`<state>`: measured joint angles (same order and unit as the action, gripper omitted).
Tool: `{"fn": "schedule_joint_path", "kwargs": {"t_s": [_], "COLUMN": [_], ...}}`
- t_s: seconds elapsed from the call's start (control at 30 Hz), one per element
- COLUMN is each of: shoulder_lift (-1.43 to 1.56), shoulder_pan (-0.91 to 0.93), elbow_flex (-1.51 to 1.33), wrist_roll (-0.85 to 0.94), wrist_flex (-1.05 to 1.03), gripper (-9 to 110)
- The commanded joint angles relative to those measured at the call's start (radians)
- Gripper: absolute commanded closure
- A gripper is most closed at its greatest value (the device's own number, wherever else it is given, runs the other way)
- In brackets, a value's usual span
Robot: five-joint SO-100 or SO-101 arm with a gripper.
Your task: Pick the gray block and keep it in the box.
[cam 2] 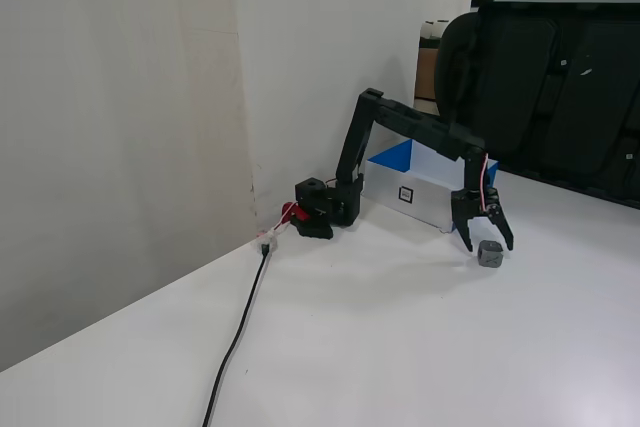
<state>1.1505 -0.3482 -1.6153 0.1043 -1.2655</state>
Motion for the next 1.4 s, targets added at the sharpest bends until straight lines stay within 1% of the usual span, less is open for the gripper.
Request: {"fn": "schedule_joint_path", "kwargs": {"t_s": [0.0, 0.13, 0.23, 0.27, 0.3, 0.5, 0.73, 0.9, 1.13, 1.27, 1.37], "shoulder_lift": [0.002, -0.034, -0.041, -0.041, -0.041, -0.003, 0.265, 0.531, 0.759, 0.931, 1.005], "shoulder_pan": [0.003, 0.015, 0.011, 0.011, 0.011, 0.014, 0.018, -0.018, -0.161, -0.298, -0.437], "elbow_flex": [0.087, 0.107, 0.107, 0.109, 0.11, 0.117, -0.012, -0.149, -0.195, -0.267, -0.293], "wrist_roll": [-0.006, 0.002, 0.005, 0.006, 0.006, 0.003, -0.008, -0.018, -0.071, -0.087, -0.098], "wrist_flex": [-0.005, -0.009, -0.011, -0.011, -0.012, -0.046, -0.06, -0.051, -0.074, -0.077, -0.084], "gripper": [72, 74, 82, 88, 101, 101, 101, 101, 101, 101, 101]}}
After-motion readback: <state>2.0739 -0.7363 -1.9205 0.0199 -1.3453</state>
